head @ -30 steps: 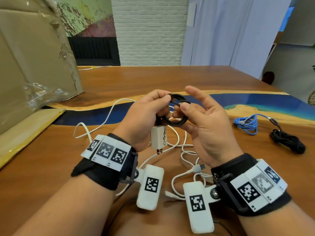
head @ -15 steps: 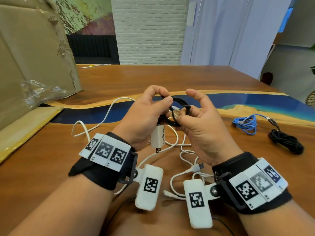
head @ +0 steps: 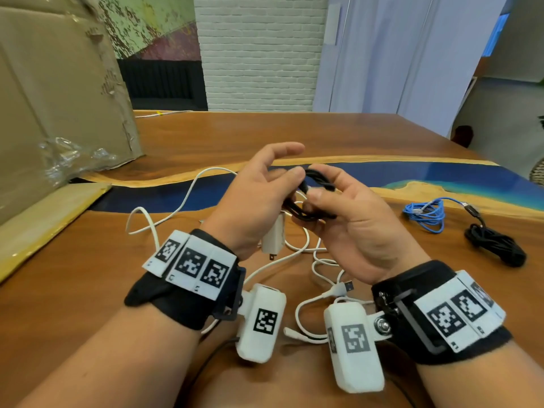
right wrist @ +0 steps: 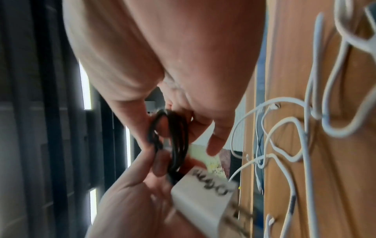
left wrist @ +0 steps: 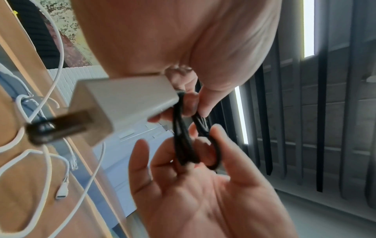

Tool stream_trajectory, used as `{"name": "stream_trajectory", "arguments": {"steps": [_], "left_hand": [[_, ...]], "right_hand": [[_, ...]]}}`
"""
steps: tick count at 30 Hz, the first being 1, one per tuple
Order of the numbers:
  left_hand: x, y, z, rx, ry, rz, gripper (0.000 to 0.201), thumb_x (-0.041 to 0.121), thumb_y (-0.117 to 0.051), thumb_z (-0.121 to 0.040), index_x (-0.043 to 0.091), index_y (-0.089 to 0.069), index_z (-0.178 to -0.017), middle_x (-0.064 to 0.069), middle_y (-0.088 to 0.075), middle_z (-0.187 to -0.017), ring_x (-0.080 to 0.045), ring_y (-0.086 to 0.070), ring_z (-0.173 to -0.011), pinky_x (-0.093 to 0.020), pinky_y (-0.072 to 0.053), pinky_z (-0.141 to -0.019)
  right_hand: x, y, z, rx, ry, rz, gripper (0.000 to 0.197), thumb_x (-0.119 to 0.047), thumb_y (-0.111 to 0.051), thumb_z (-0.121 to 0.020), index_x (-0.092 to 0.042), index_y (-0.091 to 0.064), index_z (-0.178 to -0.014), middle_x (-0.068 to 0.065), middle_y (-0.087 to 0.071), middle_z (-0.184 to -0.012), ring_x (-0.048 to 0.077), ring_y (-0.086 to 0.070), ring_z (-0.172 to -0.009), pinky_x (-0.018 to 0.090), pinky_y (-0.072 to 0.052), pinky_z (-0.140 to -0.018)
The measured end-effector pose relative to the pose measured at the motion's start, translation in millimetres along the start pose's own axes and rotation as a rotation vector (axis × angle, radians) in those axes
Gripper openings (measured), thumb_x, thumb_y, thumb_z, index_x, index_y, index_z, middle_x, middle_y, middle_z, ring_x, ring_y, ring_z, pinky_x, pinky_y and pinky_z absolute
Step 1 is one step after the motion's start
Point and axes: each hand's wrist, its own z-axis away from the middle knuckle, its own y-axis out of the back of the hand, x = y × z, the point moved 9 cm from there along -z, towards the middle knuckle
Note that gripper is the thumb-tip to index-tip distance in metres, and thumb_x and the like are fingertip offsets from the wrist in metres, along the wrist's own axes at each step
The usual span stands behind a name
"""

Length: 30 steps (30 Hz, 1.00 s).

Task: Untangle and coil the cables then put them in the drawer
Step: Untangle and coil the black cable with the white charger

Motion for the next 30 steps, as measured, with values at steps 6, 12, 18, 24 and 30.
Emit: {"name": "stream_trajectory", "arguments": {"steps": [6,12,18,24,30], "left_hand": [[5.8,-3.3,2.0,-0.011,-0.067,-0.16,0.024,0.003,-0.054,-0.101,0.014,-0.071,-0.114,0.012,-0.066,-0.076,0.0,-0.058,-0.068,-0.017,-0.046,-0.066],[15.7,-3.6,4.5,-0.041,-0.122,-0.156,0.026,-0.004,-0.051,-0.1,0.007,-0.074,-0.103,0.012,-0.075,-0.086,0.004,-0.065,-0.076,-0.01,-0.047,-0.068],[20.5,-3.1,5.4,-0.019,-0.189,-0.148,0.028,-0.001,-0.05,-0.101,0.013,-0.073,-0.107,0.014,-0.075,-0.093,0.004,-0.064,-0.084,-0.013,-0.048,-0.074],[19.8,-1.6,4.1,0.004,-0.194,-0.215,0.029,0.003,-0.051,-0.102,0.019,-0.074,-0.11,0.02,-0.072,-0.085,0.006,-0.059,-0.079,-0.012,-0.044,-0.075],[26.6,13.0,1.1,0.091,-0.217,-0.239,0.029,0.001,-0.052,-0.101,0.015,-0.072,-0.117,0.024,-0.065,-0.068,0.006,-0.057,-0.07,-0.01,-0.042,-0.071]], "right_hand": [[3.8,11.5,-0.9,0.082,-0.032,0.258,0.029,0.015,-0.054,-0.094,-0.007,-0.053,-0.112,0.019,-0.06,-0.092,0.03,-0.064,-0.091,0.036,-0.053,-0.071],[2.4,14.1,-0.3,0.12,-0.015,0.253,0.024,0.015,-0.061,-0.09,-0.004,-0.057,-0.104,0.02,-0.065,-0.097,0.031,-0.075,-0.089,0.034,-0.061,-0.075],[-4.9,22.9,2.5,0.215,-0.03,0.429,0.033,0.006,-0.064,-0.091,-0.011,-0.06,-0.119,0.015,-0.065,-0.085,0.025,-0.067,-0.068,0.044,-0.063,-0.067],[-9.2,25.6,4.2,0.243,-0.035,0.513,0.026,0.0,-0.066,-0.095,-0.012,-0.066,-0.117,0.018,-0.078,-0.082,0.032,-0.077,-0.074,0.04,-0.065,-0.067],[-17.9,40.1,3.8,0.295,-0.013,0.519,0.003,-0.001,-0.069,-0.094,0.0,-0.069,-0.096,0.017,-0.074,-0.072,0.027,-0.073,-0.063,0.035,-0.063,-0.059]]}}
